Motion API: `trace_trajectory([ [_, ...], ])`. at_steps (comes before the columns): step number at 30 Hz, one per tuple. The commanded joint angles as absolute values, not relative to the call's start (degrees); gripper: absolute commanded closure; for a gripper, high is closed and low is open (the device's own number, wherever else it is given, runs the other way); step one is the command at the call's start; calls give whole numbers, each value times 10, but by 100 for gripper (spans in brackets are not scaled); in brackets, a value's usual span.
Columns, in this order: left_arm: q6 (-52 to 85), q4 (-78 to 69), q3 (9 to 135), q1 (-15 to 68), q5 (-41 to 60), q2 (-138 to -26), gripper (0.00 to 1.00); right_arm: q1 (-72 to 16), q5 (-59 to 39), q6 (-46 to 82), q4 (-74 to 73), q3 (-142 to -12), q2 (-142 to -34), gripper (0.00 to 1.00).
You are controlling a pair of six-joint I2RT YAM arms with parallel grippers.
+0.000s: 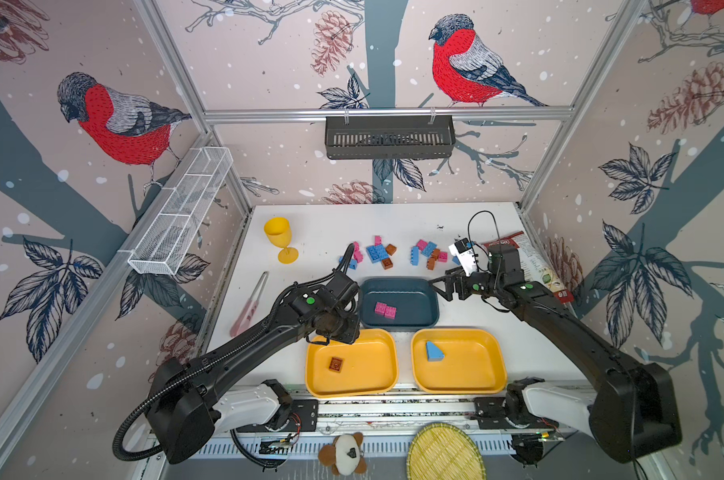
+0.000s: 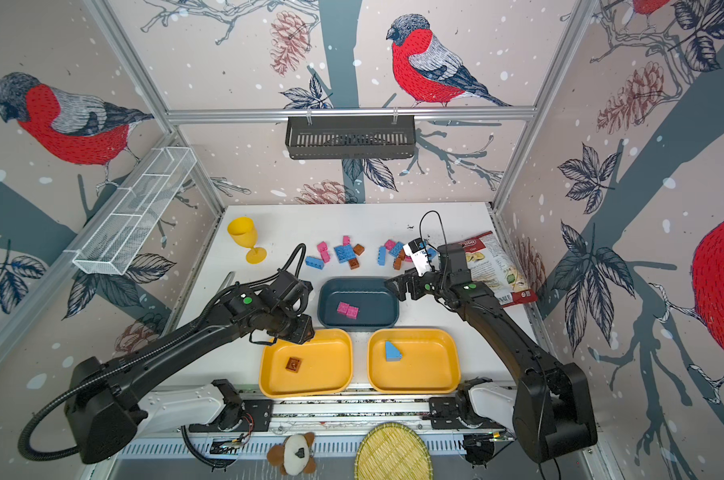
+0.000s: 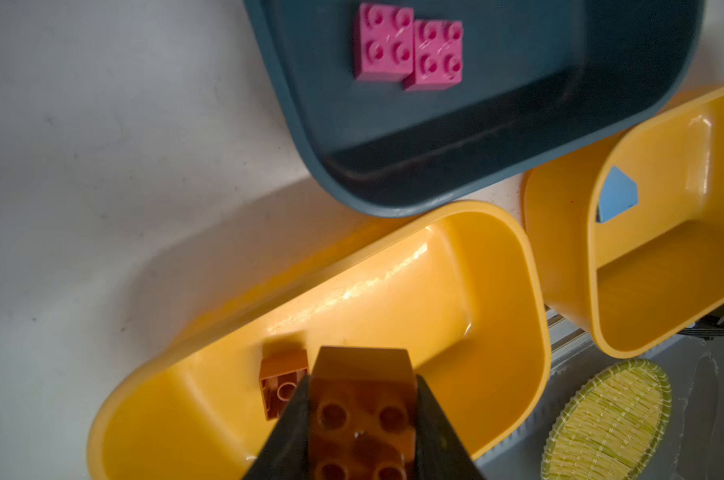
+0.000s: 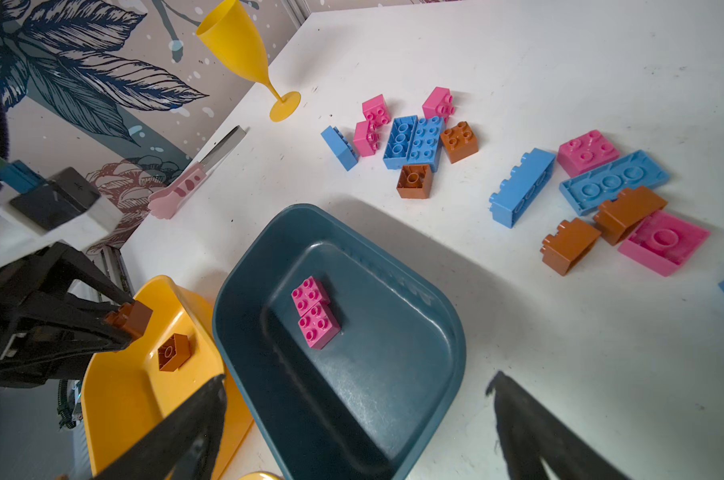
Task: Sort the legos into containers by color
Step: 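Carry the orange-brown brick into the yellow tray nearer the left arm and release, then return the left gripper to the pile and grasp the light-blue 2x4 brick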
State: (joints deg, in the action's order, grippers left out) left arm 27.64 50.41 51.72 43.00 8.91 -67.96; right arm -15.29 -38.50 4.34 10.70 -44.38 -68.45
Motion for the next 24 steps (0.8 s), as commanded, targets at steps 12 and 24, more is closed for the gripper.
trace_trajectory([
  [12,266,575,598,410,-34,-735,32,-155,-387,35,105,-441,-677,0],
  [24,267,356,675,272,-35,-856,27,-152,-389,47,79,-443,-678,0],
])
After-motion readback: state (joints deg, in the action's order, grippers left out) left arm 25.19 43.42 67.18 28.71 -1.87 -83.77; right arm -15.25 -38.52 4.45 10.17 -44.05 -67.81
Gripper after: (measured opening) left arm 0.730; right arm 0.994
